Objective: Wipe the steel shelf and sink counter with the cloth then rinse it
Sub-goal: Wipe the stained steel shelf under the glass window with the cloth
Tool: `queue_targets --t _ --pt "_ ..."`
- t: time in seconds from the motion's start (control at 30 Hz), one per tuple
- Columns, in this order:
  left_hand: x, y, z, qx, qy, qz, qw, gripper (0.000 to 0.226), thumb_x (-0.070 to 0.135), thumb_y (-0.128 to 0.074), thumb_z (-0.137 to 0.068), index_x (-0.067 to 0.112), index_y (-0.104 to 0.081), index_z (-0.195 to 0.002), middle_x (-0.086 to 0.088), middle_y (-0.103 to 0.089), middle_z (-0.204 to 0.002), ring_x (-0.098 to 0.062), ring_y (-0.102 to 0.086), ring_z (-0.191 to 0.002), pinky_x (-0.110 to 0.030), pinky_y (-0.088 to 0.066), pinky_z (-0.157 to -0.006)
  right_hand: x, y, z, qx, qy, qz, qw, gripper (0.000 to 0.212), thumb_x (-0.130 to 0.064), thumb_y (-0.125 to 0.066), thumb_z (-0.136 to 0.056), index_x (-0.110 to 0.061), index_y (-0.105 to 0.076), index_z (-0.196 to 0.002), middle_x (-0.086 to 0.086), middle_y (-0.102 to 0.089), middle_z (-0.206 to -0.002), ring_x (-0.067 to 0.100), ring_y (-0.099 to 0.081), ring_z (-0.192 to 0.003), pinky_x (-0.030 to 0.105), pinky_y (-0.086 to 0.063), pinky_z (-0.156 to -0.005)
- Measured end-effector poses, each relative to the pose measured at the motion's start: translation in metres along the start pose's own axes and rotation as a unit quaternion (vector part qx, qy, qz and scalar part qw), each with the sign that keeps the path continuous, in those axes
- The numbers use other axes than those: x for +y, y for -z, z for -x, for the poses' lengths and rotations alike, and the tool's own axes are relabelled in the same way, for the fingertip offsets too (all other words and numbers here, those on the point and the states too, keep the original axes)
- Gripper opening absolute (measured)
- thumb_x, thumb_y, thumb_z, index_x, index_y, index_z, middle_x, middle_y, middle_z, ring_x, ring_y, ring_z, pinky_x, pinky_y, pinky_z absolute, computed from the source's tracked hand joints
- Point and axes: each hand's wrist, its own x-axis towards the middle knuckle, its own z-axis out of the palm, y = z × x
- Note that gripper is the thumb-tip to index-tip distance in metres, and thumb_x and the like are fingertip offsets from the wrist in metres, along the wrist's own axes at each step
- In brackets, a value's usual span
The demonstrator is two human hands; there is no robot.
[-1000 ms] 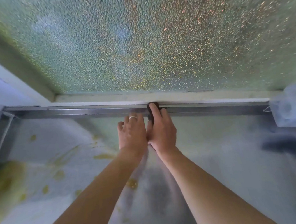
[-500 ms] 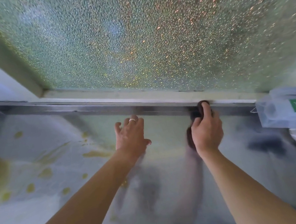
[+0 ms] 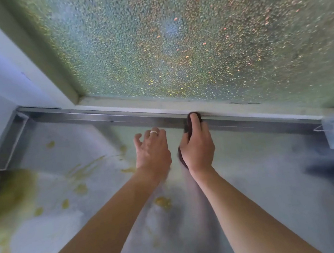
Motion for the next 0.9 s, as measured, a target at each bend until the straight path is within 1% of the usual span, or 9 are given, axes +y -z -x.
queue_targets --t 0.2,0.3,0.4,0.5,0.57,0.63,0.73,0.8,0.9 --pt "-0.032 0.003 -0.004 0.002 0.017 -0.009 1.0 0.017 0.022 -0.057 -0.086 0.023 -0.056 -0.103 0.004 -0.06 -0.105 -0.017 -0.058 -0.106 -0.041 -0.023 -0.104 -0.029 -0.022 0.004 -0.012 0.03 -0.003 0.999 0.053 -0.016 -0.054 -0.092 -0.025 -0.048 -0.144 0.007 -0.056 -0.112 0.033 -0.06 -0.093 0.039 -0.05 -0.065" --pt "-0.039 0.007 -0.003 -0.01 0.025 -0.007 1.0 0.022 0.022 -0.056 -0.086 0.023 -0.055 -0.108 0.005 -0.058 -0.109 -0.017 -0.055 -0.111 -0.042 -0.026 -0.109 -0.045 -0.028 0.003 -0.055 0.117 -0.011 0.992 0.055 -0.017 -0.056 -0.09 -0.028 -0.053 -0.144 0.01 -0.058 -0.109 0.035 -0.061 -0.092 0.042 -0.052 -0.069" --pt "-0.047 0.013 -0.001 -0.01 0.023 -0.006 1.0 0.033 0.015 -0.059 -0.079 0.022 -0.055 -0.11 0.005 -0.058 -0.109 -0.018 -0.055 -0.113 -0.043 -0.028 -0.11 -0.068 -0.037 0.001 -0.088 0.182 -0.037 0.979 0.047 -0.02 -0.055 -0.094 -0.026 -0.059 -0.14 0.012 -0.061 -0.107 0.035 -0.061 -0.095 0.045 -0.053 -0.077" --pt "-0.058 0.019 0.001 -0.01 0.04 0.002 0.999 0.024 0.02 -0.05 -0.09 0.023 -0.052 -0.113 0.004 -0.057 -0.115 -0.017 -0.052 -0.117 -0.041 -0.025 -0.111 -0.063 -0.033 0.006 -0.037 0.209 -0.035 0.977 0.044 -0.013 -0.053 -0.09 -0.018 -0.065 -0.132 0.013 -0.061 -0.1 0.036 -0.059 -0.09 0.045 -0.053 -0.074" --pt "-0.058 0.02 0.001 -0.01 0.036 -0.004 0.999 0.027 0.017 -0.05 -0.088 0.023 -0.052 -0.114 0.003 -0.057 -0.118 -0.018 -0.052 -0.118 -0.04 -0.024 -0.11 -0.047 -0.023 0.01 -0.004 0.215 -0.014 0.977 0.045 -0.015 -0.05 -0.089 -0.016 -0.063 -0.132 0.013 -0.059 -0.1 0.034 -0.059 -0.087 0.042 -0.053 -0.072" --pt "-0.055 0.019 0.002 -0.019 0.031 -0.009 0.999 0.034 0.013 -0.052 -0.083 0.023 -0.052 -0.116 0.003 -0.057 -0.119 -0.018 -0.052 -0.118 -0.04 -0.025 -0.11 -0.022 -0.011 0.014 0.017 0.194 0.016 0.981 0.042 -0.017 -0.052 -0.089 -0.017 -0.063 -0.129 0.012 -0.057 -0.103 0.034 -0.058 -0.085 0.042 -0.052 -0.071" --pt "-0.044 0.017 0.001 -0.026 0.025 -0.01 0.999 0.037 0.016 -0.059 -0.08 0.023 -0.052 -0.115 0.003 -0.056 -0.119 -0.017 -0.052 -0.117 -0.04 -0.025 -0.111 0.019 0.005 0.015 0.056 0.096 0.078 0.991 0.034 -0.015 -0.06 -0.086 -0.014 -0.065 -0.12 0.013 -0.056 -0.106 0.036 -0.057 -0.091 0.045 -0.053 -0.075" --pt "-0.037 0.015 0.001 -0.031 0.023 -0.005 0.999 0.033 0.02 -0.059 -0.083 0.023 -0.052 -0.115 0.003 -0.056 -0.119 -0.017 -0.051 -0.117 -0.041 -0.026 -0.111 0.032 0.01 0.012 0.044 0.035 0.121 0.991 0.032 -0.016 -0.063 -0.086 -0.011 -0.064 -0.118 0.014 -0.056 -0.108 0.038 -0.056 -0.096 0.046 -0.052 -0.076" --pt "-0.032 0.013 0.003 -0.041 0.017 -0.006 0.999 0.037 0.022 -0.059 -0.082 0.022 -0.051 -0.119 0.002 -0.055 -0.123 -0.017 -0.05 -0.118 -0.042 -0.026 -0.112 0.023 0.003 0.011 0.016 0.013 0.138 0.99 0.033 -0.017 -0.066 -0.085 -0.008 -0.062 -0.116 0.014 -0.056 -0.113 0.037 -0.054 -0.099 0.045 -0.049 -0.077"
